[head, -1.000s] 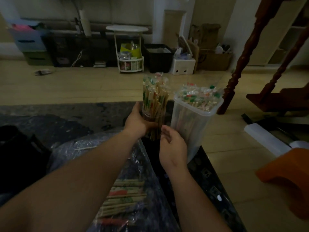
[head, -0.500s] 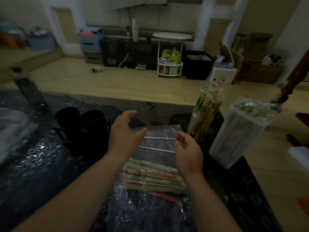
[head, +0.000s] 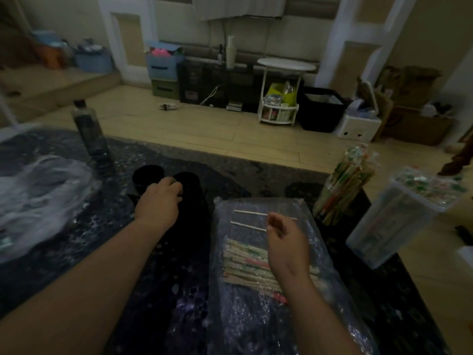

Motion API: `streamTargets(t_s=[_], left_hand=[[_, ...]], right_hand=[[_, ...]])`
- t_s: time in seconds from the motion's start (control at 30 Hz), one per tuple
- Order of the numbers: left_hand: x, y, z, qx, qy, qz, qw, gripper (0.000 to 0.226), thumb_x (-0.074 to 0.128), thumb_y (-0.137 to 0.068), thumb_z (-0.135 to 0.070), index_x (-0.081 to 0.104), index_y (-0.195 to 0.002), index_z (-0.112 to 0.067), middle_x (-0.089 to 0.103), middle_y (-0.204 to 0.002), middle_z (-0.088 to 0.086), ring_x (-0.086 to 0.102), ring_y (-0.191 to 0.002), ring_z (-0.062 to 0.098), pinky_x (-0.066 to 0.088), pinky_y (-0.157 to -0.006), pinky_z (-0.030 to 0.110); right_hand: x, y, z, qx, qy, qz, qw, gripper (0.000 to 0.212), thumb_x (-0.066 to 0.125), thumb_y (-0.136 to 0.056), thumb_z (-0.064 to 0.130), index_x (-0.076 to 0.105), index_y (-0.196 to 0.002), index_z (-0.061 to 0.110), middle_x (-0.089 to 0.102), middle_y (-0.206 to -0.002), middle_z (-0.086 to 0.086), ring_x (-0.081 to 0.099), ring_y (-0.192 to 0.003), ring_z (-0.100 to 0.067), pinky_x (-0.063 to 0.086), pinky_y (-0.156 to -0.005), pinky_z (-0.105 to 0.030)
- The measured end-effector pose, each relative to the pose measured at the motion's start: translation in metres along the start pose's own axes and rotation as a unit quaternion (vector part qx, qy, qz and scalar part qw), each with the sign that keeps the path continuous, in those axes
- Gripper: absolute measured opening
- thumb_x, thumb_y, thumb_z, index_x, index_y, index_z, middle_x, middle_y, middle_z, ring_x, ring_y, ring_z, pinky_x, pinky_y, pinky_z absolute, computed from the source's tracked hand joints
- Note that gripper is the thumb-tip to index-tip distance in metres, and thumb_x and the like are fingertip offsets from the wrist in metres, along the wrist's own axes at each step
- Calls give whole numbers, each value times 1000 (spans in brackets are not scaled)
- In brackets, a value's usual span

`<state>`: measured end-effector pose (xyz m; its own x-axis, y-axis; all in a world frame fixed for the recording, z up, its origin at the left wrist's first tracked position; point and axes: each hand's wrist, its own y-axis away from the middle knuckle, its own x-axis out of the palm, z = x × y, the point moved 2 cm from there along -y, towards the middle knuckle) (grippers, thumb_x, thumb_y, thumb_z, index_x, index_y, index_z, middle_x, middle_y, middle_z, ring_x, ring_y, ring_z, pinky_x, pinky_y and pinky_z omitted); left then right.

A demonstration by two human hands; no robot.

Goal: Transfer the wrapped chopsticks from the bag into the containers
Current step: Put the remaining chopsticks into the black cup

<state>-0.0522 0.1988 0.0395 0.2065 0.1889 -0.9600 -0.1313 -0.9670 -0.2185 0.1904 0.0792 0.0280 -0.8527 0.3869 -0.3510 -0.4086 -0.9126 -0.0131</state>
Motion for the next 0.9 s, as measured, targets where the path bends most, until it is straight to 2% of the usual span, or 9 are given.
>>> streamTargets(t_s=[0.1,0.13,0.27,0.37,0.47,0.6,0.7,0.8,0.9], left_hand=[[-3,16,0,27,16,3,1000,6,52,-98,-11,58,-97,-13,53,-87,4,49,-77,24,39,-61,38],[-4,24,-1,32,19,0,999,6,52,-98,-11,58,-95,-13,51,-82,3,46,-75,22,36,-60,37],[-7,60,-6,52,44,18,997,10,48,-99,-12,58,-100,-13,55,-87,4,45,-78,20,36,-65,35],[-14,86,-8,49,70,29,996,12,47,-100,-12,59,-103,-13,49,-85,1,43,-78,19,32,-65,32],[-17,110,-10,48,89,30,994,11,48,-100,-13,59,-102,-14,44,-83,-2,43,-80,18,31,-65,32],[-20,135,-17,42,86,41,995,10,48,-100,-16,58,-103,-16,45,-85,-3,47,-84,20,32,-67,32],[-21,146,-21,17,92,30,995,12,49,-100,-19,59,-106,-18,48,-89,-3,50,-88,21,37,-69,33],[-23,152,-23,-3,84,28,996,22,52,-97,-16,61,-117,-22,57,-107,-1,53,-100,23,46,-77,36],[-26,158,-30,5,89,-16,996,45,55,-85,-4,60,-127,-20,55,-128,3,51,-110,28,47,-88,41]], right_hand=[[-2,16,-4,-1,2,-4,1000,29,54,-99,12,61,-126,20,61,-112,10,57,-103,-5,38,-69,-3],[-2,22,-5,-3,2,-9,1000,29,54,-98,11,62,-125,20,62,-111,10,58,-104,-5,38,-71,-4],[-10,43,-12,3,8,-31,999,29,57,-96,8,64,-121,18,64,-109,9,59,-99,-6,39,-71,-4],[-20,59,-17,3,19,-50,999,24,58,-93,6,67,-112,18,67,-102,7,62,-91,-6,41,-65,-3],[-25,76,-26,0,21,-67,998,22,59,-93,4,67,-108,19,68,-99,6,63,-90,-8,47,-73,-10],[-31,86,-33,-7,61,-50,997,23,59,-94,6,67,-113,15,66,-101,5,61,-94,-9,41,-72,-10],[-42,87,-30,-9,81,-27,996,19,59,-94,10,66,-109,19,63,-98,8,59,-91,-8,38,-69,-10],[-53,87,-34,6,117,-4,993,12,63,-92,14,64,-93,26,63,-88,9,60,-82,-6,40,-63,-13],[-63,85,-38,17,178,40,983,23,70,-85,12,60,-68,25,63,-72,7,59,-72,-12,42,-63,-22]])
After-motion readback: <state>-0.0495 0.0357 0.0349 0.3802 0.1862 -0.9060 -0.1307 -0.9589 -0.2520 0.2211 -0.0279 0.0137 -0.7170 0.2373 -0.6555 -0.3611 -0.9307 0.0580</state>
